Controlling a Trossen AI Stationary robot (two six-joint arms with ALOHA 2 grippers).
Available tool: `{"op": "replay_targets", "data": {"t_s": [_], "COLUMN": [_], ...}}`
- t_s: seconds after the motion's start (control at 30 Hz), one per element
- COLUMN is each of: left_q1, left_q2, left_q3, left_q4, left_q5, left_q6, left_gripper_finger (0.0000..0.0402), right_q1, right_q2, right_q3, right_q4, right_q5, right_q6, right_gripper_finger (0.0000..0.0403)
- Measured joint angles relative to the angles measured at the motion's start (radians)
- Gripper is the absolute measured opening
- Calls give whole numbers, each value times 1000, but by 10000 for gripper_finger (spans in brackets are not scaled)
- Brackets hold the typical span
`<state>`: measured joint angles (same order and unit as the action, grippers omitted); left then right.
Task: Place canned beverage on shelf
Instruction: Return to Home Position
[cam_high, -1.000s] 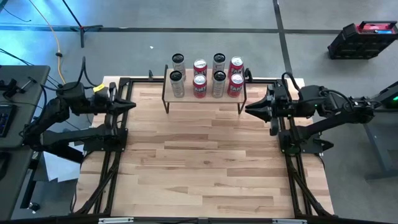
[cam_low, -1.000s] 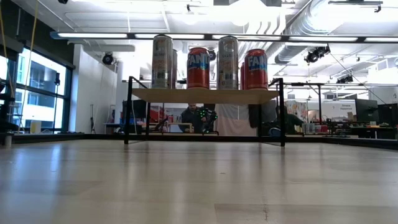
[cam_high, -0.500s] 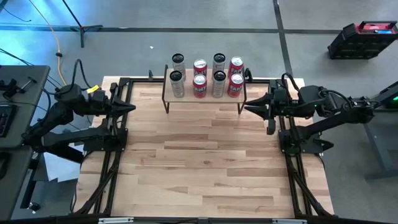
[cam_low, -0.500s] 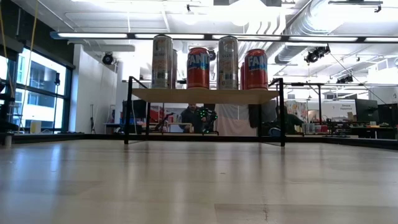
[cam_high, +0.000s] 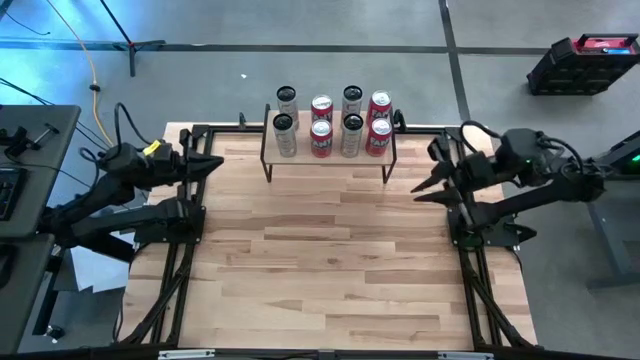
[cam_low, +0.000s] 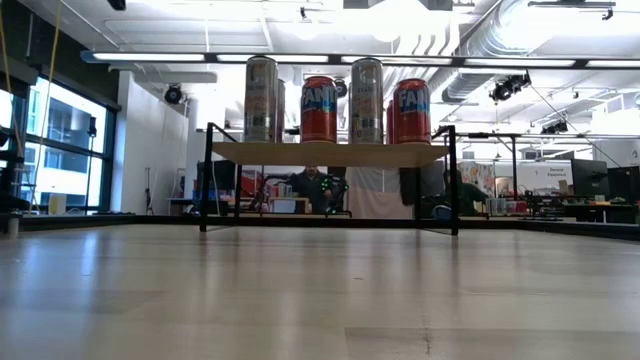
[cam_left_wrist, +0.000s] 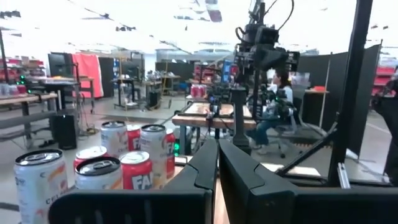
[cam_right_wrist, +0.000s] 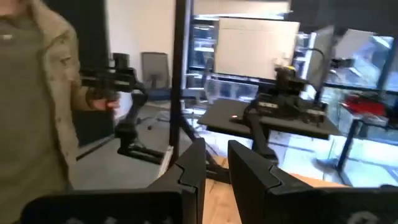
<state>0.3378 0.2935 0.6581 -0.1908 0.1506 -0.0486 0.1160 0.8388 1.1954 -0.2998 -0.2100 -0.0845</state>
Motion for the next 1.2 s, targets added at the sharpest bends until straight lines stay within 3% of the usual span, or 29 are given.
{"op": "replay_targets", "data": {"t_s": [0.1, 0.3, 0.63, 1.2], "left_q1": [0, 0, 0, 0], "left_q2": [0, 0, -7, -7], "left_q3": [-28, -44, -44, -44], "left_q4": [25, 25, 23, 23], "left_q5": [-5, -5, -5, -5], "left_q6": [-10, -28, -9, 17], "left_gripper_finger": [8, 7, 7, 8], "right_q1": [-12, -56, -157, -247], "right_q2": [-6, -2, -47, -157], "right_q3": [0, 0, 0, 0], "right_q4": [-14, -97, -242, -302], "right_q5": [2, 188, 208, 211], "right_q6": [-1, 58, 111, 43], "right_gripper_finger": [53, 53, 53, 53]}}
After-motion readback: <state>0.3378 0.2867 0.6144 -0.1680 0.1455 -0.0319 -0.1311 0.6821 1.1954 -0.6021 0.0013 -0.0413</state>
